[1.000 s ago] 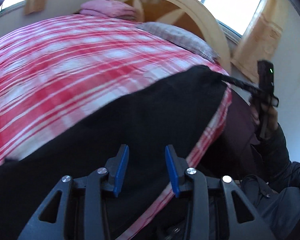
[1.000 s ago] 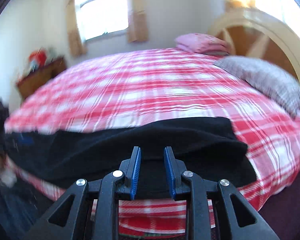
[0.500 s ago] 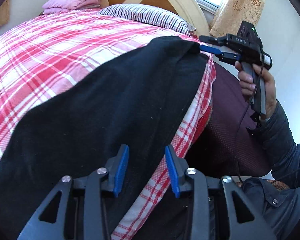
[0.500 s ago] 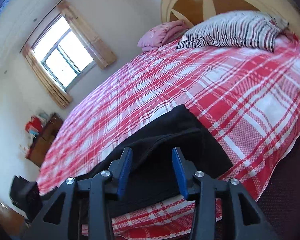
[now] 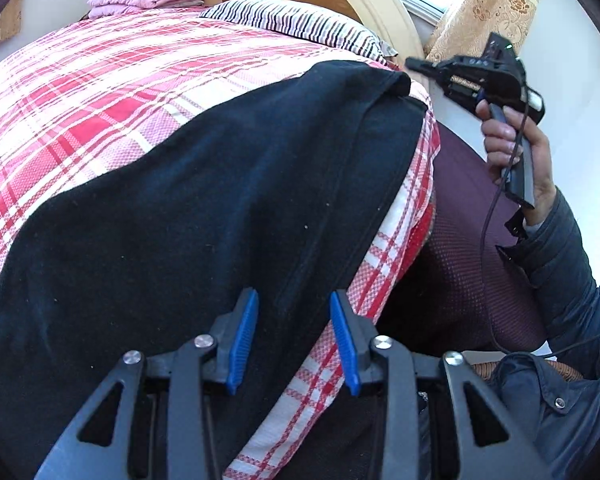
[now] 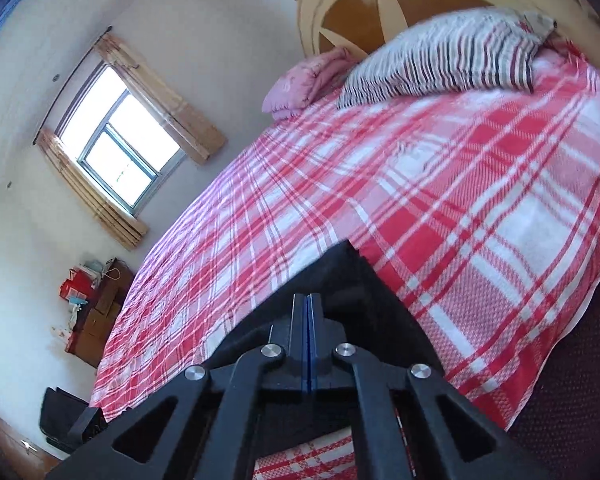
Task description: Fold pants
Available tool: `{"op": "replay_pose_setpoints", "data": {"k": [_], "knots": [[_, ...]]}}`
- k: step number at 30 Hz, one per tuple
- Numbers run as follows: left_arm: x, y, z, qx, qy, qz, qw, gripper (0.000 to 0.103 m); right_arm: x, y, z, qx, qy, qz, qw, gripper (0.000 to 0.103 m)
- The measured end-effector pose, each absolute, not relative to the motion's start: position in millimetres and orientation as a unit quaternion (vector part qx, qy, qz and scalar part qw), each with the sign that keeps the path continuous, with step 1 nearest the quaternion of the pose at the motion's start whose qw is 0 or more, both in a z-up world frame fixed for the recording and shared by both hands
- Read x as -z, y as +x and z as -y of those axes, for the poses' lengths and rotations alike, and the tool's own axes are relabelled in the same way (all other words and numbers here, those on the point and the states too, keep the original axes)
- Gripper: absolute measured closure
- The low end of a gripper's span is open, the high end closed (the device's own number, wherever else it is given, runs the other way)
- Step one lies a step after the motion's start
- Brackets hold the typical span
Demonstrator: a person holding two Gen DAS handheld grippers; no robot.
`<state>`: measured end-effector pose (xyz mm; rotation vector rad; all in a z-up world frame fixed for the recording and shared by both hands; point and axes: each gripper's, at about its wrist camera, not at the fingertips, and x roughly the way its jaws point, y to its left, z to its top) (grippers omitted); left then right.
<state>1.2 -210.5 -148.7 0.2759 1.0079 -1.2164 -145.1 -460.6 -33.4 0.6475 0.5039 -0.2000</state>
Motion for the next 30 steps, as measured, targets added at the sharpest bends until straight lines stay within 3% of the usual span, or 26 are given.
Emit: {"op": "replay_pose_setpoints", "data": {"k": [8, 9, 11, 12, 13, 18, 20, 21, 22, 24, 30], "knots": [[150, 1, 213, 0.546, 0.121, -0.453, 0.694, 0.063, 28, -157, 467, 0.096, 0.327, -0.271, 0.900, 0.102], [150, 2, 213, 0.547, 0.119, -0.454, 0.693, 0.063, 30, -158, 468, 0.099, 0.337, -0.275, 0.895, 0.097], [150, 3, 213, 0.547, 0.118, -0.455, 0.693, 0.063, 35, -157, 467, 0.092, 0.355, -0.286, 0.885, 0.058], [150, 3, 213, 0.547, 0.119, -0.455, 0.693, 0.063, 37, -157, 466, 0.082, 0.366, -0.281, 0.883, 0.033], [150, 4, 214, 0.546, 0.119, -0.455, 0.693, 0.063, 39, -158, 465, 0.077, 0.377, -0.273, 0.882, 0.029], [149, 0, 216, 0.546, 0.131, -0.446, 0.697, 0.063, 54, -130, 458, 0.075, 0.391, -0.312, 0.863, 0.033], [149, 0, 215, 0.547, 0.132, -0.444, 0.697, 0.063, 65, -119, 461, 0.086, 0.398, -0.330, 0.851, 0.054], [149, 1, 215, 0.548, 0.130, -0.444, 0.697, 0.063, 69, -115, 464, 0.089, 0.404, -0.336, 0.846, 0.077], [149, 1, 215, 0.549, 0.128, -0.445, 0.696, 0.063, 72, -111, 468, 0.095, 0.408, -0.333, 0.845, 0.092], [150, 1, 216, 0.550, 0.125, -0.447, 0.694, 0.063, 67, -109, 470, 0.100, 0.401, -0.318, 0.853, 0.098], [152, 3, 213, 0.554, 0.116, -0.451, 0.690, 0.063, 10, -124, 445, 0.034, 0.322, -0.236, 0.916, 0.100]]}}
